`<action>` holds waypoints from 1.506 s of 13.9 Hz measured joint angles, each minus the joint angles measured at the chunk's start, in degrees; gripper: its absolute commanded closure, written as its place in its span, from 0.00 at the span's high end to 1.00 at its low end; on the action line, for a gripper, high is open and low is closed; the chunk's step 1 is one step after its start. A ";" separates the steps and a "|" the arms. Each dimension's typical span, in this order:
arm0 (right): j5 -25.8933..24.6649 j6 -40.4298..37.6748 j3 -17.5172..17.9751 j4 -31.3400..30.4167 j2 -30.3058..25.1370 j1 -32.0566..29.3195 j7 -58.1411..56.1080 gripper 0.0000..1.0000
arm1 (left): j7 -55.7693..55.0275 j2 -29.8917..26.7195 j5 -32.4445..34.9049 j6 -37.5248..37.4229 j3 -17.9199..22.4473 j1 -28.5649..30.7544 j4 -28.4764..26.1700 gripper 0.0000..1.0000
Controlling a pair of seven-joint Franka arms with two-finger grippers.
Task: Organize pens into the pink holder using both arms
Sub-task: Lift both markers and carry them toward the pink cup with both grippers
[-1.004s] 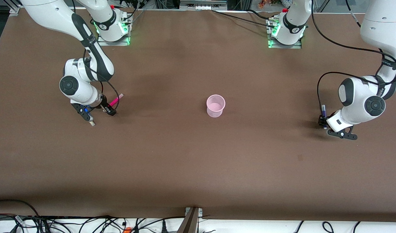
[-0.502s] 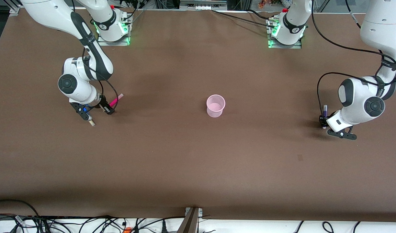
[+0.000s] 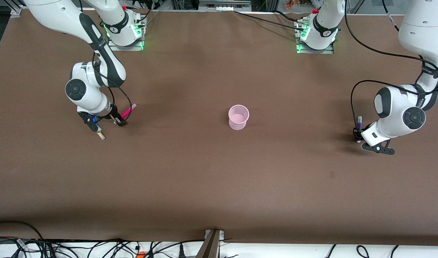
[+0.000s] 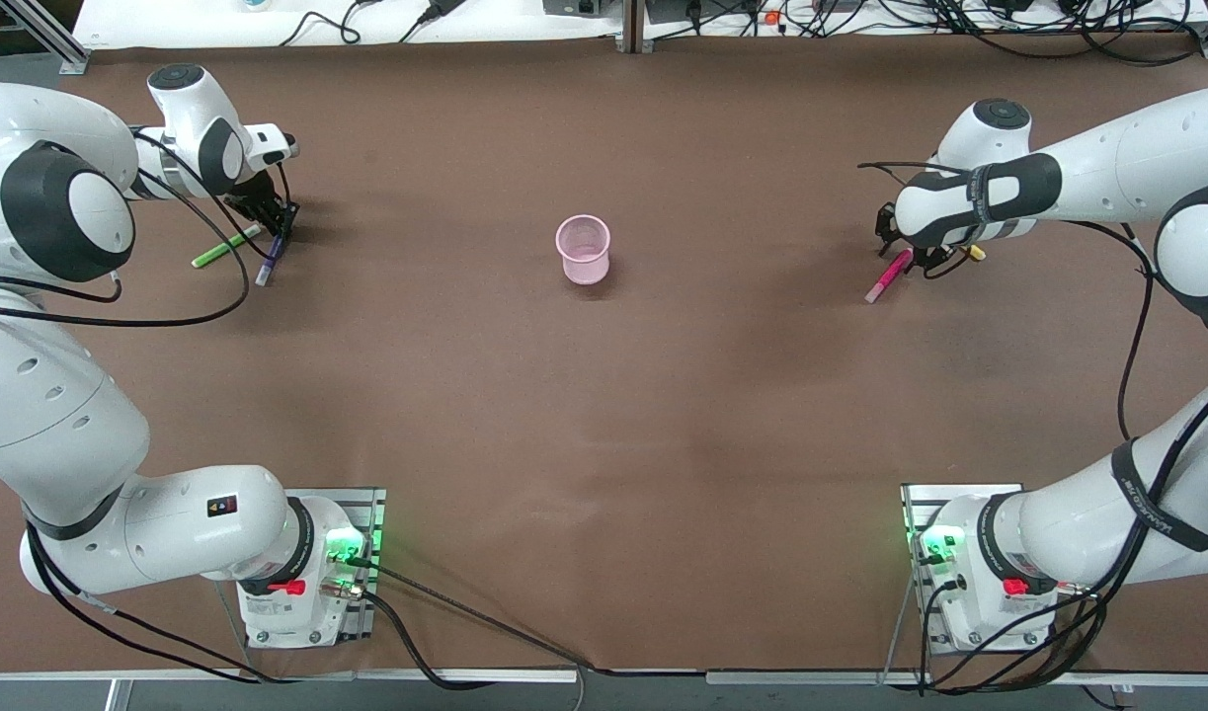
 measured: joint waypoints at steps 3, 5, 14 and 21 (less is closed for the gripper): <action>0.00 0.02 -0.03 -0.03 -0.22 -0.01 0.05 0.00 | 0.97 0.06 0.00 -0.01 -0.04 0.04 0.27 0.00; 0.01 -0.01 -0.03 -0.05 -0.34 -0.03 0.09 0.00 | 4.19 -0.43 0.00 -0.72 -0.88 0.23 1.41 0.00; 0.01 -16.91 0.54 4.75 -11.57 0.01 0.33 0.00 | 7.74 -10.24 -13.54 -39.05 -20.38 0.03 19.03 0.00; 0.00 -49.27 1.57 29.64 -12.45 3.44 7.58 0.00 | 28.54 -5.71 -40.68 -37.80 -28.96 -3.58 20.16 0.00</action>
